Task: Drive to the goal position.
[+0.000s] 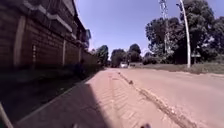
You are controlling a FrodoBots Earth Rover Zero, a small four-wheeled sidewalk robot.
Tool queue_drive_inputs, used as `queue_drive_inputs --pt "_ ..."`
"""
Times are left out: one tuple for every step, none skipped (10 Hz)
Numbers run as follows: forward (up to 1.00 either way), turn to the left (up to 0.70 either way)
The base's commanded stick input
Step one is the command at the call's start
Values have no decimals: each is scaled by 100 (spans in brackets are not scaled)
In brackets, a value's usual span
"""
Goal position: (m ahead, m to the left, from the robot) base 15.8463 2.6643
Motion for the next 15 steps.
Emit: queue_drive_inputs --pt "30 0" --pt "30 0" --pt "30 0" --pt "30 0" --pt "30 0" --pt "30 0" --pt "30 0" --pt "30 0" --pt "30 0" --pt "30 0" --pt "30 4" --pt "30 15" --pt "30 29" --pt "30 54" --pt "30 72"
